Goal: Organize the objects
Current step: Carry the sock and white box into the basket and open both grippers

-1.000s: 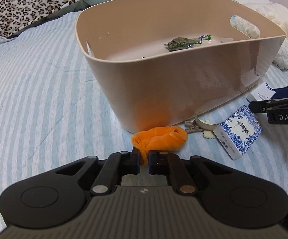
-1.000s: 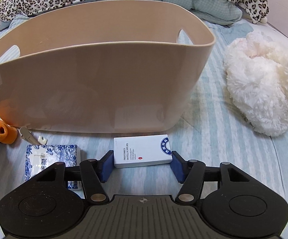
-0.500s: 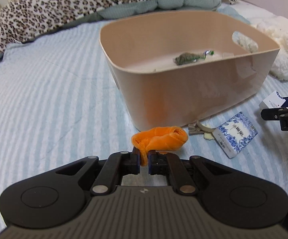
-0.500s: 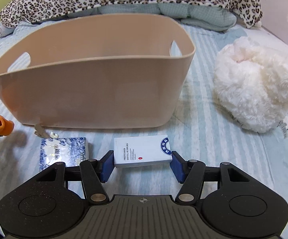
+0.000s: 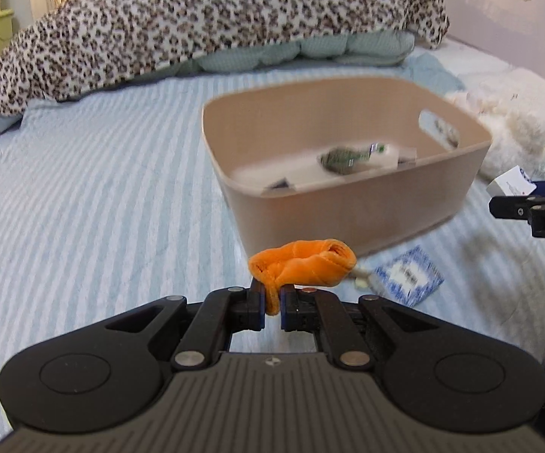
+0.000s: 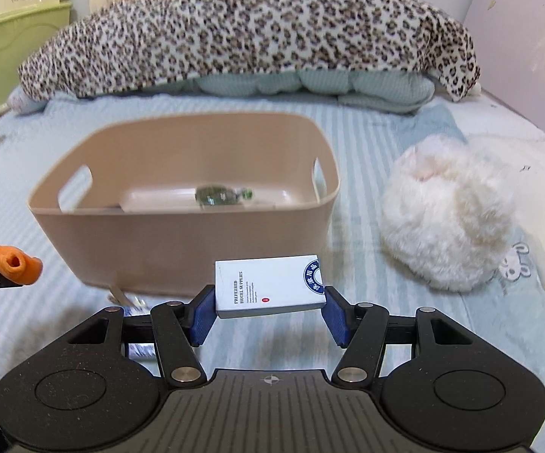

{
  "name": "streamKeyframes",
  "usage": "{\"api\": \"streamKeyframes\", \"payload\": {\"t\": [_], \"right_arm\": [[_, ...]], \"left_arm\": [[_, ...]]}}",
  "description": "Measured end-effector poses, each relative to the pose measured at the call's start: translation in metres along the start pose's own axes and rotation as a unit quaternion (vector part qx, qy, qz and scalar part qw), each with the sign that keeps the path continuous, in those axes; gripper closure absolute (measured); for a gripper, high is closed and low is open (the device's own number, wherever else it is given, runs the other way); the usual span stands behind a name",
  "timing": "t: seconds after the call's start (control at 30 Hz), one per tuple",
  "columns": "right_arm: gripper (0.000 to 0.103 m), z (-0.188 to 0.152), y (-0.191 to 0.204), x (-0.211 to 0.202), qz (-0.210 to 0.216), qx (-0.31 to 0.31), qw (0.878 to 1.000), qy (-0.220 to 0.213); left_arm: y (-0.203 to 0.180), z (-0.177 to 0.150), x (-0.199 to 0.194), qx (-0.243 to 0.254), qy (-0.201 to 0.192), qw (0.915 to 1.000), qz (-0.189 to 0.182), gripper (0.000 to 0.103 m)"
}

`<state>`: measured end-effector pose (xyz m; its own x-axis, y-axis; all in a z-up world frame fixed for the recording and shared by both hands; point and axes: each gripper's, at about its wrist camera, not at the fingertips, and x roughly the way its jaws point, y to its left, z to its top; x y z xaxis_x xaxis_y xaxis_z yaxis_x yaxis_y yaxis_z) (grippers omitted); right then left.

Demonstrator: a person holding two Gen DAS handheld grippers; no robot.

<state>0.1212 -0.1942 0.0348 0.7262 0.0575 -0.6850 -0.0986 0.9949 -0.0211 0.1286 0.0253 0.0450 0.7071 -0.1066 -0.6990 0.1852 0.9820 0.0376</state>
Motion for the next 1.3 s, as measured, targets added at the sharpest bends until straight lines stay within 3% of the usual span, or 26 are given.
{"api": "streamKeyframes", "payload": {"t": [0.43,0.6,0.8,1.07,1.3], "right_arm": [[0.047,0.051,0.004,-0.021,0.018,0.016,0.996,-0.083],[0.047,0.071,0.007,-0.01,0.022,0.027,0.995,-0.095],[0.047,0.081,0.013,0.02,0.02,0.025,0.996,-0.081],[0.047,0.077,0.029,0.071,0.005,0.003,1.0,-0.03],[0.044,0.065,0.036,0.095,-0.001,-0.005,1.0,-0.004]], "left_arm": [[-0.003,0.058,-0.013,-0.012,-0.065,0.9973,0.031,0.095],[-0.002,0.074,0.011,-0.03,-0.056,0.9975,0.029,0.095],[-0.004,0.084,0.05,-0.049,-0.031,0.9976,0.037,0.095],[-0.004,0.082,0.098,-0.054,0.017,0.9974,0.045,0.095],[-0.012,0.08,0.108,-0.04,0.03,0.9975,0.05,0.092]]}}
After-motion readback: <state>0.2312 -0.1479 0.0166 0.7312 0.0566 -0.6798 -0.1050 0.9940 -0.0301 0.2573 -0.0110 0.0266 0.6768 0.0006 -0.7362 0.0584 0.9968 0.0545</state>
